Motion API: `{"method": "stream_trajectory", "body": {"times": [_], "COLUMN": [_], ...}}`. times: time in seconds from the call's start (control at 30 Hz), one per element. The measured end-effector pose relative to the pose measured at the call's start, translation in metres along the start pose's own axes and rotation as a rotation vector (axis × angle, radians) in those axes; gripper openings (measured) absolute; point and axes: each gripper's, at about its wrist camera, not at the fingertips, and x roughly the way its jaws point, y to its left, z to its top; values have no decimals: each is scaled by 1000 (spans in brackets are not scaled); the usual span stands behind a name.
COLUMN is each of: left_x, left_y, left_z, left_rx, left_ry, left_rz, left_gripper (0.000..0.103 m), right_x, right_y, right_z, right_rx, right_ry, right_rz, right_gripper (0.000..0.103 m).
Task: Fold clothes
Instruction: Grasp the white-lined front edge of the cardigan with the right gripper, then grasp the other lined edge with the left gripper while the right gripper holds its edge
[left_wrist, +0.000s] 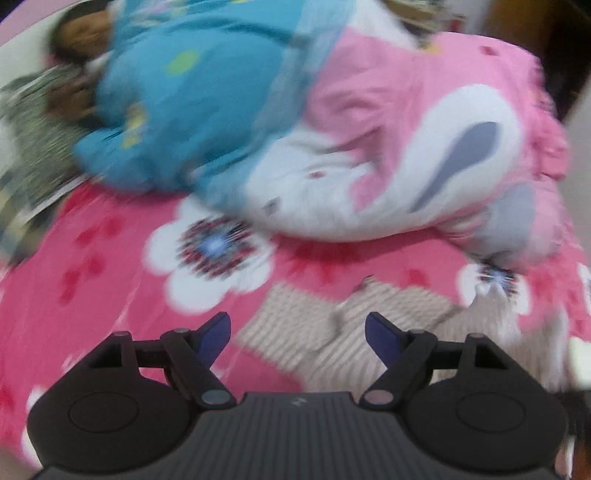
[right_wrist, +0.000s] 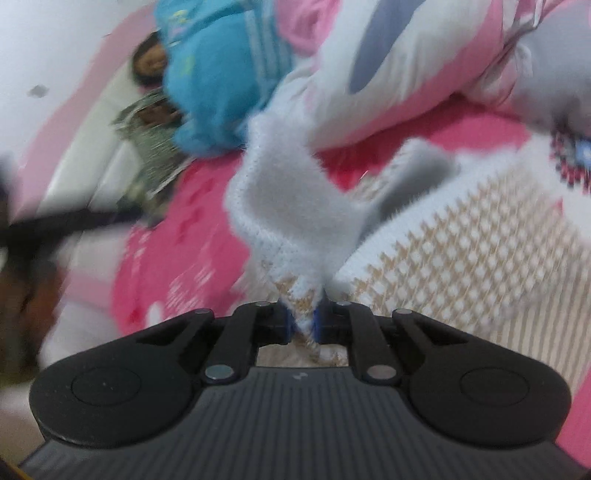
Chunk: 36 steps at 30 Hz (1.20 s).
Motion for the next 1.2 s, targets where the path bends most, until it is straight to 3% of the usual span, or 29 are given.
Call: {"method": "stream_trajectory", "body": {"times": [0.07,0.23,0.37,0.6,0.73,0.77,0.83,0.9,0.97,1.2], "left_x": [11,36,48,69,81,80,74,69,63,44], "left_y": [-19,-80,-126,-205,-250,-252,-251,-249,-247,-242], "left_z": [10,25,1,-43,-69,-67,-58,-49,-40,-8], "left_rx": [91,361,605,1028,1270,1260,1188,1117,1045,794], "left_ry": [6,25,37,58,69,61,36,12,-12,-94], "left_rz": [-74,-267,-322,-399,-440,-443,-443,-443,-443,-439], "left_gripper": [81,86,87,87,72,62,56,41,13,6], "right_x": [-20,-46,-65,-79,-82,-82,-83,-89,-95,-128], "right_y": [13,38,42,38,36,36,35,33,28,17], "right_z": [-30,-97,-131,-143,-152,-153,-156,-157,-157,-155], "right_rx": [4,33,78,32,-5,-17,-39,-44,-35,-53], "right_ry": [18,80,58,43,43,45,48,38,20,-70], "right_rz": [15,-56,-98,-102,-81,-76,-67,-64,-61,-105], "right_gripper": [9,9,9,9,9,9,9,9,9,9]}}
